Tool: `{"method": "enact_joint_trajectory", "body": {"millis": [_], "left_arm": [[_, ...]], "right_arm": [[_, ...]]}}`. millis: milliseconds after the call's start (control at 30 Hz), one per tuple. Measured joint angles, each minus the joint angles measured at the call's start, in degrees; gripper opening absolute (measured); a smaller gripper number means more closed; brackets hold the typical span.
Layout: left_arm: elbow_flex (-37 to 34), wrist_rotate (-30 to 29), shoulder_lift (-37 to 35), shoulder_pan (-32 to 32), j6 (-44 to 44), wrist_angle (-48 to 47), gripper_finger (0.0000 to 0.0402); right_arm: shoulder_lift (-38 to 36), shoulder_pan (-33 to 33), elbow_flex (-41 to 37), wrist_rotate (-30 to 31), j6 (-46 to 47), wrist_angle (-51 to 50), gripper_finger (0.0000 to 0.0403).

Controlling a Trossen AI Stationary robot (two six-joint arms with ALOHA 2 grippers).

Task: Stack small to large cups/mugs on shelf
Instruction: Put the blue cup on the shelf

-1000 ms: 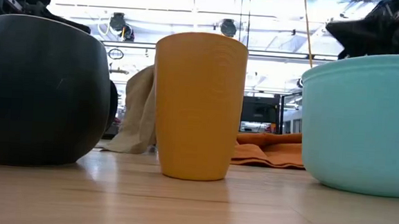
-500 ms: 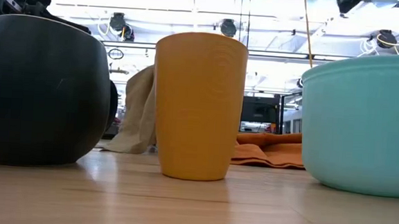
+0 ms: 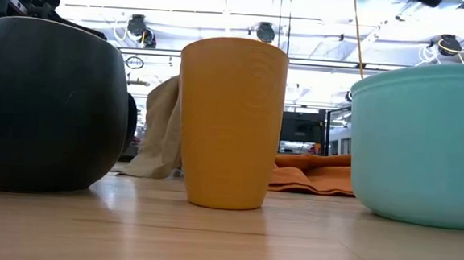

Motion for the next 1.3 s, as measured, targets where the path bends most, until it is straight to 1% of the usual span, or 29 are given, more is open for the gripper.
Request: {"method": "enact_joint_trajectory", "body": {"millis": [67, 133, 233, 300, 433, 500, 533, 567, 667, 767, 867, 967, 1067, 1167, 1233, 1300], "left_arm": [[0.0, 0.0, 0.0, 0.0, 0.0, 0.0, 0.0047], [0.0, 0.0, 0.0, 0.0, 0.0, 0.0, 0.0047], [0.0, -0.1, 0.0, 0.0, 0.8, 0.0, 0.0047], [0.0, -0.1, 0.0, 0.0, 1.2, 0.2, 0.0047], [0.0, -0.1, 0.0, 0.0, 0.9, 0.3, 0.0047], [0.0, -0.1, 0.0, 0.0, 0.9, 0.3, 0.0047], [0.0, -0.1, 0.0, 0.0, 0.9, 0.3, 0.0047], [0.0, -0.1, 0.0, 0.0, 0.9, 0.3, 0.0047], [0.0, 0.0, 0.0, 0.0, 0.6, 0.3, 0.0047], [0.0, 0.0, 0.0, 0.0, -0.3, 0.3, 0.0047], [0.0, 0.0, 0.0, 0.0, -0.4, 0.2, 0.0047], [0.0, 0.0, 0.0, 0.0, -0.2, 0.2, 0.0047], [0.0, 0.0, 0.0, 0.0, -0.3, 0.3, 0.0047], [0.0, 0.0, 0.0, 0.0, -0.8, 0.2, 0.0047], [0.0, 0.0, 0.0, 0.0, -1.0, 0.1, 0.0047], [0.0, 0.0, 0.0, 0.0, -1.0, 0.1, 0.0047]], "right_arm": [[0.8, 0.0, 1.9, -1.1, 0.9, -1.2, 0.0216], [1.0, 0.0, 3.1, -1.1, -0.1, 0.5, 0.0215], [0.6, 0.0, 3.3, -1.1, -4.2, 7.6, 0.0213], [0.6, 0.6, 3.3, -1.1, -9.1, 13.4, 0.0213], [0.2, 3.8, 3.3, -1.0, -16.9, 20.5, 0.0213], [-0.3, 6.3, 3.3, -0.8, -18.0, 21.2, 0.0212], [-0.7, 8.1, 3.3, 0.3, -18.1, 21.3, 0.0212], [-1.2, 10.4, 3.3, 2.3, -18.1, 21.1, 0.0212], [-2.4, 18.3, 3.3, 10.8, -17.7, 19.6, 0.0212], [-2.9, 26.5, 2.7, 20.6, -14.2, 18.7, 0.0212], [-2.4, 34.5, 0.2, 28.9, -10.6, 19.2, 0.0212], [-1.1, 40.8, -1.3, 37.8, -8.6, 19.0, 0.0212], [0.1, 45.6, -2.0, 42.4, -7.4, 21.9, 0.0212], [2.0, 49.0, -3.8, 45.0, -5.1, 24.2, 0.0212], [3.4, 50.1, -5.0, 45.5, -0.5, 23.5, 0.0212], [4.7, 50.2, -5.4, 45.5, 5.8, 20.3, 0.0212]]}}
